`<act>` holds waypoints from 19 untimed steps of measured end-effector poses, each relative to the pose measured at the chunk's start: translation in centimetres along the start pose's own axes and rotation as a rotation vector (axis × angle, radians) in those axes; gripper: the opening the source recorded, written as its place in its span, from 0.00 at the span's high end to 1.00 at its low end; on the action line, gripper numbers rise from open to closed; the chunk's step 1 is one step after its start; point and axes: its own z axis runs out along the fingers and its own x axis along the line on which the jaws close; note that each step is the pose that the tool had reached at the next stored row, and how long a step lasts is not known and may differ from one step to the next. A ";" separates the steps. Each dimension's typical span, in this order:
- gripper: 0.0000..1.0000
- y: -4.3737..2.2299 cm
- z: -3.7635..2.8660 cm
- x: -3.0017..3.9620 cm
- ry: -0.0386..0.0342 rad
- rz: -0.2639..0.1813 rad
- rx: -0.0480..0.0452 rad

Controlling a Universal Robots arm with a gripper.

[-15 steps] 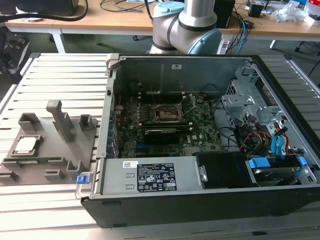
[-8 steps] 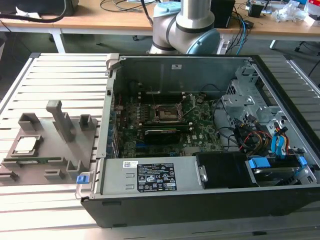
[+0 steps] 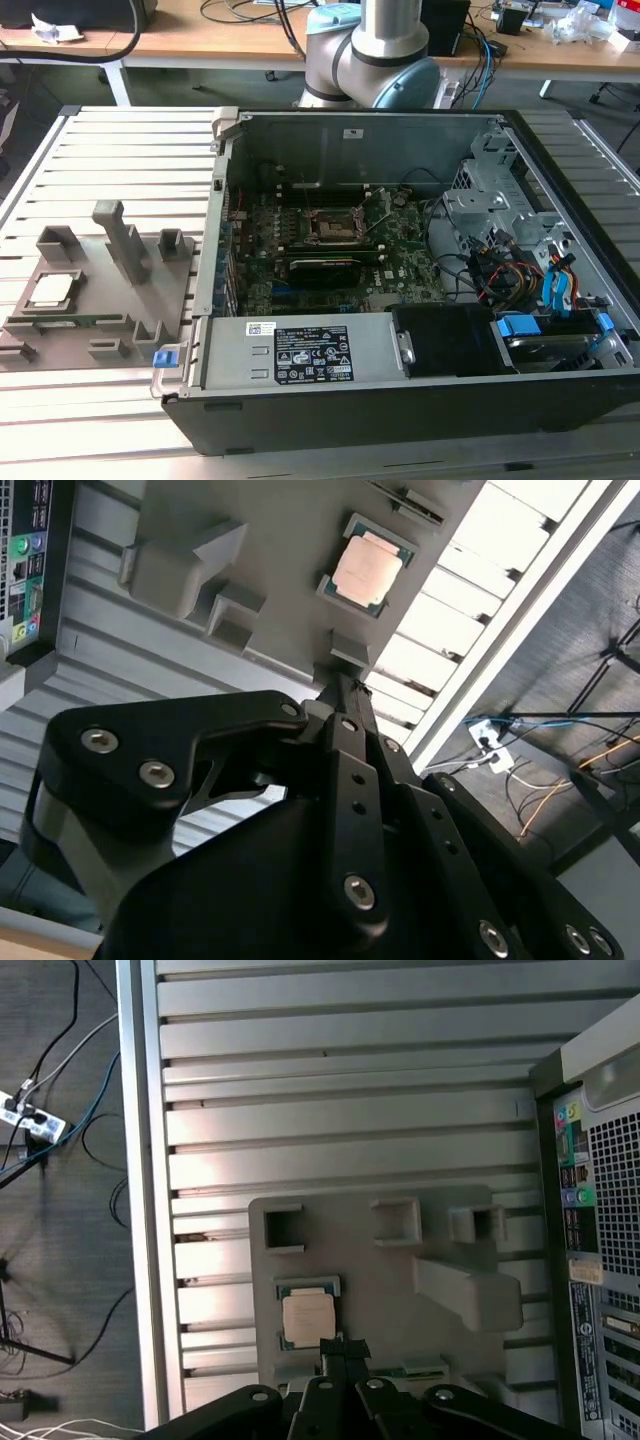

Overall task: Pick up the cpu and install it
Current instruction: 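Reach for the cpu, then pick up the cpu and move it towards the insertion slot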

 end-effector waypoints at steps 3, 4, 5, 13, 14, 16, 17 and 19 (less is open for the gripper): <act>0.89 -0.02 0.15 0.11 -0.0007 0.000 0.0106; 0.89 -0.03 0.17 0.19 -0.0008 0.000 0.0102; 0.89 -0.03 0.17 0.21 -0.0007 0.000 0.0102; 0.89 -0.04 0.17 0.25 -0.0007 0.000 0.0102; 0.89 -0.04 0.17 0.25 -0.0007 0.000 0.0102; 0.89 -0.04 0.17 0.26 -0.0007 0.000 0.0102; 0.89 -0.04 0.17 0.26 -0.0008 0.000 0.0102; 0.77 -0.04 0.17 0.27 -0.0007 0.000 0.0102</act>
